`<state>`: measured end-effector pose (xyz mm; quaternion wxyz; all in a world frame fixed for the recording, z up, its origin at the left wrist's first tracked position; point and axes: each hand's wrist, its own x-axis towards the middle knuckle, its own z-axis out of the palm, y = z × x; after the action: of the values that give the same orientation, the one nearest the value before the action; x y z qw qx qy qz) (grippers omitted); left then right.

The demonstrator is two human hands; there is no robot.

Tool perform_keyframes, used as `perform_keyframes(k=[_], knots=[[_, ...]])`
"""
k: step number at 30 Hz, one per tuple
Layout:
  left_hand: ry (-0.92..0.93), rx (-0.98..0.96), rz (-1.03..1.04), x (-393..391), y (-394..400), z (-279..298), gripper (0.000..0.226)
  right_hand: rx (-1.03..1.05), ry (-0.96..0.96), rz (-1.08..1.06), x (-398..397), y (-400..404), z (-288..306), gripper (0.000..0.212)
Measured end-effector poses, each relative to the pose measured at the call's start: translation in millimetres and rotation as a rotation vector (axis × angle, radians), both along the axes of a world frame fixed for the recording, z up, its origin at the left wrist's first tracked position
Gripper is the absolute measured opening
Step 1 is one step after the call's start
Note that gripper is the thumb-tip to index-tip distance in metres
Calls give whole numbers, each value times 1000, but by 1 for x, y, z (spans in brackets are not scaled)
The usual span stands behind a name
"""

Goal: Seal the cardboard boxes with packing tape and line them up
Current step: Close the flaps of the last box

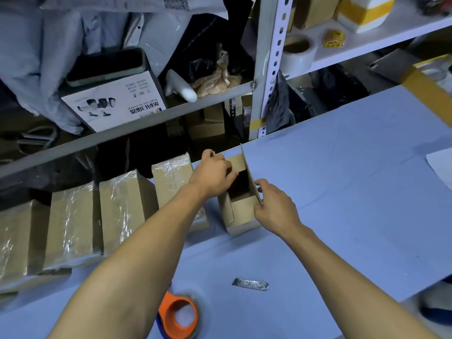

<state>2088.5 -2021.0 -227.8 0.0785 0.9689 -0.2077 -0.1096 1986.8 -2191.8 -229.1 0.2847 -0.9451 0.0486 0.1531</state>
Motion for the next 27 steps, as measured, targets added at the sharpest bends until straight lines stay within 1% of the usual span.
perform_keyframes(k=[2, 4, 5, 6, 7, 9, 10, 11, 12, 14, 15, 16, 18, 21, 23, 25, 27], knots=[[12, -139, 36, -7, 3, -20, 48, 124, 19, -13, -4, 5, -3, 54], [42, -380, 94, -22, 2, -33, 53, 360, 82, -106, -9, 9, -6, 66], [62, -532, 163, -32, 1, -35, 48, 478, 101, -174, -12, 11, -9, 63], [74, -679, 254, -41, -2, -35, 45, 570, 108, -244, -13, 12, -12, 53], [85, -799, 349, -48, -5, -32, 48, 637, 113, -306, -13, 12, -13, 42], [113, -959, 487, -51, -8, -27, 56, 717, 136, -377, -9, 12, -20, 24], [128, -1009, 535, -50, -7, -28, 58, 739, 164, -387, -7, 12, -23, 20], [140, -1026, 558, -50, -6, -30, 57, 737, 183, -381, -4, 12, -26, 24], [130, -1005, 556, -50, -4, -32, 56, 712, 185, -366, -3, 13, -29, 34], [63, -868, 554, -57, -6, -41, 55, 630, 192, -328, 0, 15, -33, 57], [40, -811, 595, -62, -8, -47, 58, 596, 212, -319, 2, 17, -34, 65], [40, -793, 661, -67, -13, -48, 61, 579, 231, -312, 3, 18, -36, 69], [70, -818, 757, -70, -21, -48, 67, 563, 245, -295, 6, 18, -42, 70], [96, -819, 802, -68, -27, -45, 70, 583, 262, -295, 8, 15, -49, 83], [125, -852, 889, -71, -29, -44, 73, 608, 265, -306, 7, 16, -50, 81], [213, -926, 983, -79, -32, -43, 73, 638, 250, -335, 1, 17, -47, 71], [314, -949, 964, -82, -36, -38, 73, 681, 204, -394, -6, 16, -41, 60]])
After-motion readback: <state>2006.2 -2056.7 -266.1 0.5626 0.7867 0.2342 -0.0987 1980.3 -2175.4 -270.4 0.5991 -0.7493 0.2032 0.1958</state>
